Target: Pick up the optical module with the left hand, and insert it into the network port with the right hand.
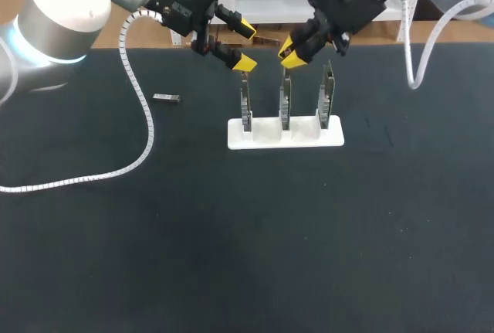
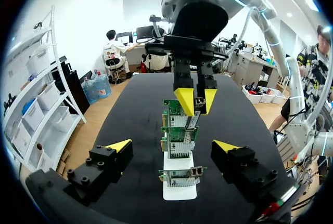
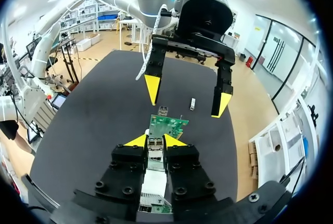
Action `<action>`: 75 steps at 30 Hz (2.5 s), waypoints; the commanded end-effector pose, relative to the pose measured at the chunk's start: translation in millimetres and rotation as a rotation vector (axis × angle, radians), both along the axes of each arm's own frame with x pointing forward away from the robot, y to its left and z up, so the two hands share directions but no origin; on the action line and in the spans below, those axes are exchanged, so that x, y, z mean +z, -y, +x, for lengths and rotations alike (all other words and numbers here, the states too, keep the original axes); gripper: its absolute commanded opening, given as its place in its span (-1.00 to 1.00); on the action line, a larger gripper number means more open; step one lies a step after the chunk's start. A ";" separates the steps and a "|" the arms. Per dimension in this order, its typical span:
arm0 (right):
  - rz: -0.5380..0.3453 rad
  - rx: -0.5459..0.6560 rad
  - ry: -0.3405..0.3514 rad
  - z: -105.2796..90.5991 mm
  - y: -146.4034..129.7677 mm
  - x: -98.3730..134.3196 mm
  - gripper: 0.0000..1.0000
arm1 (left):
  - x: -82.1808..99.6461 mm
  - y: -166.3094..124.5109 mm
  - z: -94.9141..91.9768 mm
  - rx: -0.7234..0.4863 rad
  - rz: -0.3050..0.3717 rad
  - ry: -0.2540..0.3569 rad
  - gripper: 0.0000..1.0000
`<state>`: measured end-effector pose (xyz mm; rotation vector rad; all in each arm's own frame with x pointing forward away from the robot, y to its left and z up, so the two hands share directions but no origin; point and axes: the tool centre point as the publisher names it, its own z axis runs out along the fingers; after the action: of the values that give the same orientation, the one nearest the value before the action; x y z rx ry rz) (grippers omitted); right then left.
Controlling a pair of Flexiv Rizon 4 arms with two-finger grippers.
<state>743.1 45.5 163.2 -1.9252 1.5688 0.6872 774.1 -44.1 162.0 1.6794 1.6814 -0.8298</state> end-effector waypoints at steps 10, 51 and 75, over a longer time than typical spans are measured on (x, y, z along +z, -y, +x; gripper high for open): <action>0.005 0.000 -0.007 0.1 0.0 -4.8 -1.00 | 0.4 0.2 -0.4 0.001 0.003 0.000 1.00; 0.021 -0.040 0.014 2.1 2.0 -6.0 -1.00 | 0.4 0.2 -0.4 0.001 0.003 0.000 1.00; 0.028 -0.060 0.015 1.6 2.1 -6.4 -1.00 | 0.4 0.2 -0.4 0.001 0.003 0.000 1.00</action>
<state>746.0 43.4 158.9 -1.8527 1.5937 0.6704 774.0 -44.1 162.0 1.6794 1.6814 -0.8297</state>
